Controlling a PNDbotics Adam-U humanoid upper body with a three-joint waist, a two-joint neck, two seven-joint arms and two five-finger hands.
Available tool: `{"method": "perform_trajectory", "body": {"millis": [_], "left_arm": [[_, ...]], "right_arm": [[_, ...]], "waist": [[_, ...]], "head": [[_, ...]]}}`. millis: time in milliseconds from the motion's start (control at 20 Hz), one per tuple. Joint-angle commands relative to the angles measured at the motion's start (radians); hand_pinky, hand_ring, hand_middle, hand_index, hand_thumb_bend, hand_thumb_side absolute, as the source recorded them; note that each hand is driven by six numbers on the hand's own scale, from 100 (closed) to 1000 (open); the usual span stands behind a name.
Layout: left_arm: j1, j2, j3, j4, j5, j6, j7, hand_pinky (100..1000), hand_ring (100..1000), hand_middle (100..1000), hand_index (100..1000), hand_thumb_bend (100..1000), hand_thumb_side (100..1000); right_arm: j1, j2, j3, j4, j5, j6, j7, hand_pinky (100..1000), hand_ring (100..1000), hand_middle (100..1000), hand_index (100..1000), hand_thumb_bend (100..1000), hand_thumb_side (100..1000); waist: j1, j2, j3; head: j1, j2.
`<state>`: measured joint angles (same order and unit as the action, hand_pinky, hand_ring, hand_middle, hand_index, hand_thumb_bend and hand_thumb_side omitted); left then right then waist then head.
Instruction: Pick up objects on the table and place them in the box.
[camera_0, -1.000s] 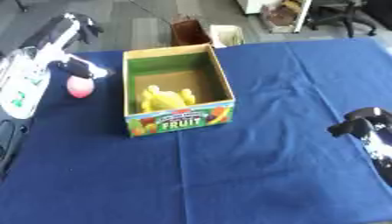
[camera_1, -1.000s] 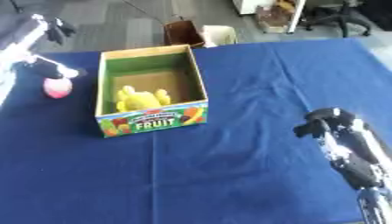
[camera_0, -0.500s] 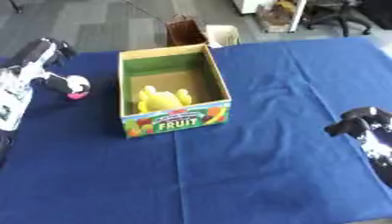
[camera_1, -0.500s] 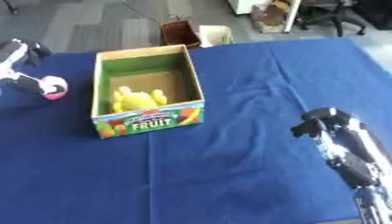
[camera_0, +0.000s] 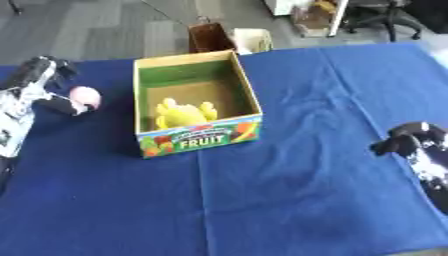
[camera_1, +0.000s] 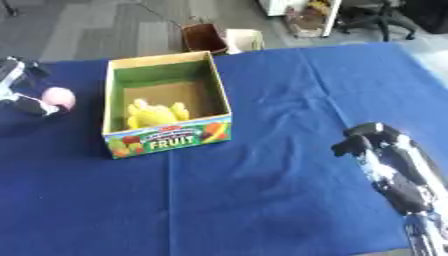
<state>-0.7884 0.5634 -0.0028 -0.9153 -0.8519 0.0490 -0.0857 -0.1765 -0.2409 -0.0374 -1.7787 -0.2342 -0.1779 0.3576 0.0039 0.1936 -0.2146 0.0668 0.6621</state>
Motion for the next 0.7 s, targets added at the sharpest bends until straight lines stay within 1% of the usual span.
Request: {"method": "perform_trajectory", "body": {"millis": [50,200,350,400,450,500,550,600,650,700], "left_arm": [[-0.024,0.01,0.007,0.027,-0.024,0.01,0.038,614,533,575,715,653,149],[-0.027,0.001,0.008,0.057,-0.032,0.013,0.061,588,514,552,701,623,154],[-0.029,-0.005,0.008,0.072,-0.032,0.014,0.076,552,486,517,678,566,156],[-0.03,-0.006,0.008,0.075,-0.032,0.016,0.082,535,466,494,652,519,154],[-0.03,-0.006,0.008,0.077,-0.03,0.018,0.089,531,460,487,643,502,152],[-0.03,-0.006,0.01,0.078,-0.028,0.02,0.099,511,423,449,605,428,145],[-0.031,-0.006,0.012,0.077,-0.023,0.024,0.113,493,390,413,574,384,139],[-0.031,-0.005,0.015,0.073,-0.017,0.028,0.131,461,337,353,514,310,129],[-0.031,-0.005,0.018,0.065,-0.006,0.033,0.155,450,320,333,497,291,126],[-0.031,-0.004,0.021,0.054,0.01,0.036,0.179,439,297,306,474,252,166]], "right_arm": [[-0.01,-0.007,-0.008,-0.01,0.001,0.0,0.0,649,519,436,642,100,341],[-0.01,-0.007,-0.009,-0.01,0.002,-0.001,0.0,649,519,435,642,100,340],[-0.01,-0.006,-0.01,-0.01,0.001,-0.002,-0.001,650,519,435,642,100,340],[-0.011,-0.006,-0.01,-0.01,0.002,-0.002,-0.001,650,519,435,642,100,340],[-0.011,-0.006,-0.01,-0.01,0.002,-0.002,-0.001,650,519,435,642,100,340],[-0.01,-0.006,-0.01,-0.009,0.002,-0.003,-0.001,650,519,435,642,100,340],[-0.01,-0.006,-0.011,-0.009,0.002,-0.003,-0.001,650,519,435,642,100,340],[-0.01,-0.005,-0.011,-0.009,0.002,-0.003,-0.001,650,519,435,642,100,340],[-0.01,-0.005,-0.011,-0.009,0.002,-0.003,-0.001,650,519,435,642,100,340],[-0.01,-0.005,-0.012,-0.009,0.003,-0.003,-0.001,650,519,435,642,100,341]], "waist": [[-0.001,-0.011,-0.002],[-0.003,-0.009,-0.003],[-0.004,-0.008,-0.003],[-0.004,-0.008,-0.003],[-0.004,-0.008,-0.003],[-0.004,-0.008,-0.003],[-0.004,-0.008,-0.004],[-0.004,-0.008,-0.004],[-0.005,-0.008,-0.004],[-0.005,-0.008,-0.004]], "head": [[-0.002,-0.012],[-0.002,-0.013],[-0.002,-0.013],[-0.002,-0.014],[-0.002,-0.014],[-0.002,-0.015],[-0.002,-0.015],[-0.002,-0.015],[-0.002,-0.015],[-0.003,-0.015]]}}
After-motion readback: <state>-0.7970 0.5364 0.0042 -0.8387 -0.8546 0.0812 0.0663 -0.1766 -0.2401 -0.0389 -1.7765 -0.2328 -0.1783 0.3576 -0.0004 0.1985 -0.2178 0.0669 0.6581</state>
